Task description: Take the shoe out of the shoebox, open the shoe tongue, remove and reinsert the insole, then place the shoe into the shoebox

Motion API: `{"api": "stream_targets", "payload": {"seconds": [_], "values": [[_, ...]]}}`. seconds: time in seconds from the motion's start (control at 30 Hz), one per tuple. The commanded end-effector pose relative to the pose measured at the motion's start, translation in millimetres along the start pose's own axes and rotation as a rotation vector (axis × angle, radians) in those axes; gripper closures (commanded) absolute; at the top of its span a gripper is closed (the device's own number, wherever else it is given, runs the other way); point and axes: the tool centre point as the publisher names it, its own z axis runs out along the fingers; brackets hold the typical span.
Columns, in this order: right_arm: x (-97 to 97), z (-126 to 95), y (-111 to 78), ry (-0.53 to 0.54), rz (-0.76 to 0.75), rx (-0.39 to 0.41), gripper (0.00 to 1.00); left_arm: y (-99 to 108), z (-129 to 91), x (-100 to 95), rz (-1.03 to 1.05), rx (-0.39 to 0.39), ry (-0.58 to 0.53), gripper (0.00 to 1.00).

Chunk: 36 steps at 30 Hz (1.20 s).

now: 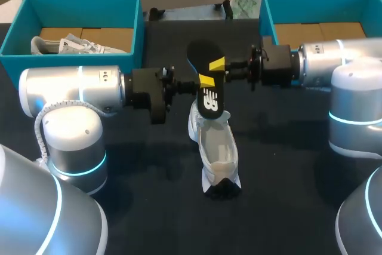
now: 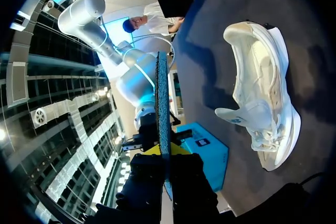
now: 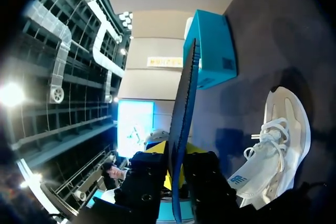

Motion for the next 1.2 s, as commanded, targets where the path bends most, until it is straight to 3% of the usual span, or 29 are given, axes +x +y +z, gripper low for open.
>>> {"api": "stream_targets", "payload": {"seconds": [0.03, 0.2, 0.27, 0.3, 0.43, 0.5, 0.53, 0.83, 1.1, 1.17, 1.2], "values": [[-0.1, -0.1, 1.9, 0.001, 0.000, 0.011, 0.87, -0.4, 2.5, 0.3, 0.001, -0.003, 0.002, 1.00], [0.1, -0.4, 1.9, 0.001, 0.000, 0.017, 0.86, -0.4, 2.5, 0.3, 0.001, -0.003, 0.002, 1.00], [1.0, -0.6, 1.6, 0.000, -0.001, 0.018, 0.92, -0.4, 2.5, 0.3, 0.001, -0.003, 0.002, 1.00], [1.5, -0.5, 1.5, 0.000, -0.003, 0.019, 1.00, -0.4, 2.5, 0.3, 0.001, -0.003, 0.002, 1.00], [1.9, -0.3, 1.5, -0.002, -0.006, 0.023, 1.00, -0.4, 2.5, 0.3, 0.001, -0.003, 0.002, 1.00], [1.8, -0.2, 1.5, -0.002, -0.007, 0.023, 1.00, -0.6, 2.6, 0.2, -0.004, 0.002, -0.002, 0.59], [1.3, 0.0, 1.2, -0.003, -0.007, 0.023, 1.00, -0.7, 2.3, -0.2, -0.003, 0.005, -0.002, 0.00], [-6.6, -1.1, -3.5, -0.002, -0.012, 0.027, 1.00, 9.5, -24.7, -3.6, -0.037, 0.033, 0.073, 0.00], [-18.2, 0.8, -7.2, -0.004, -0.007, 0.046, 1.00, 21.4, -63.0, 2.1, -0.083, 0.109, 0.275, 0.00], [-20.0, 1.2, -8.0, -0.003, -0.003, 0.047, 1.00, 28.2, -71.4, 0.6, -0.002, 0.135, 0.356, 0.00], [-21.2, 0.9, -8.6, -0.008, 0.005, 0.039, 1.00, 36.4, -78.6, -2.8, -0.002, 0.062, 0.346, 0.00]]}}
